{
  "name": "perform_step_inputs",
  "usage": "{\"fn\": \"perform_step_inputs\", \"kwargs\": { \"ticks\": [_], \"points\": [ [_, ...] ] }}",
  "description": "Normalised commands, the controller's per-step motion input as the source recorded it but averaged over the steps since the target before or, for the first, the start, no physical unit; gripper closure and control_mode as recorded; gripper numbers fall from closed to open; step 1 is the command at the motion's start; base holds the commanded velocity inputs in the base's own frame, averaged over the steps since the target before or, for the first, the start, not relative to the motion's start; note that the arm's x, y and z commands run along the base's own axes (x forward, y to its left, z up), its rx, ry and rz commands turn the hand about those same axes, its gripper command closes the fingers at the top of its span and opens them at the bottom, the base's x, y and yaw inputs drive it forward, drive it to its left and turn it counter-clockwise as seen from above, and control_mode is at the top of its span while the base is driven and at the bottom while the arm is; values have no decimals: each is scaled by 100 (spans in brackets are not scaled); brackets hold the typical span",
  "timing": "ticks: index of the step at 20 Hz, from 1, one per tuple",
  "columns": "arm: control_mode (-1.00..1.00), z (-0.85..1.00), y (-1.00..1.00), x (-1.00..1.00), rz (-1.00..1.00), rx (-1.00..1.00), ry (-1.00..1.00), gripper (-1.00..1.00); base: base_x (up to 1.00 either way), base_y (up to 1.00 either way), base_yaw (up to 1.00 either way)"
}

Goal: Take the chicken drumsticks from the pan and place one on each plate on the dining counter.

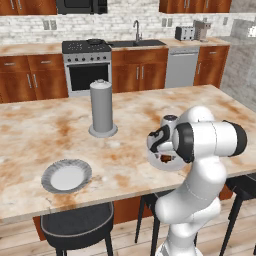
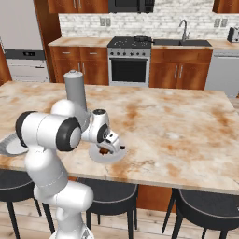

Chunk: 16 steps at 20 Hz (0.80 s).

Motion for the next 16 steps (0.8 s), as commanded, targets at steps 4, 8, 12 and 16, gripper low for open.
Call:
{"fn": "perform_step_inputs", "kwargs": {
  "ticks": [4,8,12,16],
  "points": [
    [-100,1,-16,12,0,0,5,-100,0,0,0],
    [-100,35,-19,-6,0,3,11,-100,0,0,0],
    [-100,55,-22,-30,-4,0,13,-100,0,0,0],
    [-100,57,-8,-64,-6,1,8,-100,0,0,0]
  ]
}}
